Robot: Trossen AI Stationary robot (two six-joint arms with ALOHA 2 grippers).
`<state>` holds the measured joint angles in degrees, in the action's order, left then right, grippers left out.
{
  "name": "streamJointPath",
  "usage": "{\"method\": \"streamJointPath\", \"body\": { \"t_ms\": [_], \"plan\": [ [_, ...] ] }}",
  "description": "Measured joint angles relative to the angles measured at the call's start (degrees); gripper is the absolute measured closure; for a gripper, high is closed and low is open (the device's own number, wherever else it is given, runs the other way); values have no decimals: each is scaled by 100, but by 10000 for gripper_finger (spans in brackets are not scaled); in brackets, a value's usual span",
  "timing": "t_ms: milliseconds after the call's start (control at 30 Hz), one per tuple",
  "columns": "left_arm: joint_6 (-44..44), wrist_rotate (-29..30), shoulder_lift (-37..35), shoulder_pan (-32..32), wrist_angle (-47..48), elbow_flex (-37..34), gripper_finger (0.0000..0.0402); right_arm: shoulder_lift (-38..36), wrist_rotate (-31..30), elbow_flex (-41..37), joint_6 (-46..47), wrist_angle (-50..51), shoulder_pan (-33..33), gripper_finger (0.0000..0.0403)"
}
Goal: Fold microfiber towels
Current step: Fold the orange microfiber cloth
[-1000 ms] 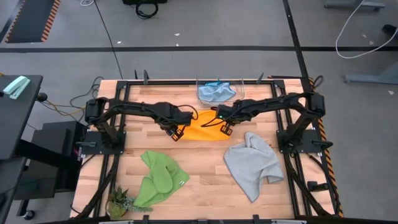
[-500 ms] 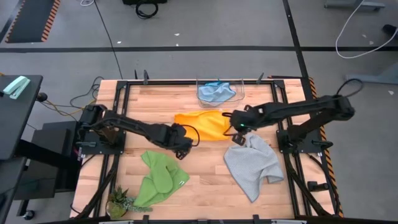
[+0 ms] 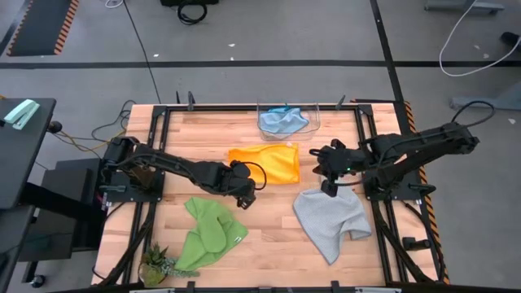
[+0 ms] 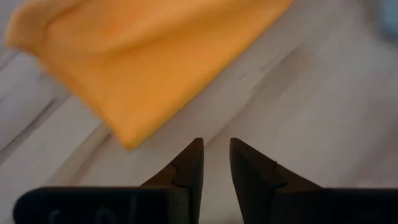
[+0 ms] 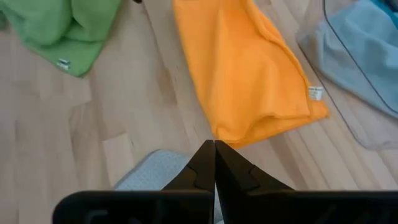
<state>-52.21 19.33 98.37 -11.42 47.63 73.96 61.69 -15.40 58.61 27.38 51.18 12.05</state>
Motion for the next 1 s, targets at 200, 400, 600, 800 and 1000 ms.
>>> {"method": "streamJointPath", "body": {
  "t_ms": [200,400,600,800,1000],
  "plan": [
    [98,4,-29,36,-81,705,326,-98,0,0,-46,0,161,389],
    [224,17,-29,37,-130,1255,320,-100,7,0,-148,9,175,391],
    [232,15,-29,37,-333,1583,323,-100,46,2,-302,144,175,388],
    [247,13,-25,33,-610,1614,328,-100,46,2,-329,301,173,387],
    [663,17,-24,111,-726,1614,319,-100,46,2,-65,297,173,387]
  ]
}}
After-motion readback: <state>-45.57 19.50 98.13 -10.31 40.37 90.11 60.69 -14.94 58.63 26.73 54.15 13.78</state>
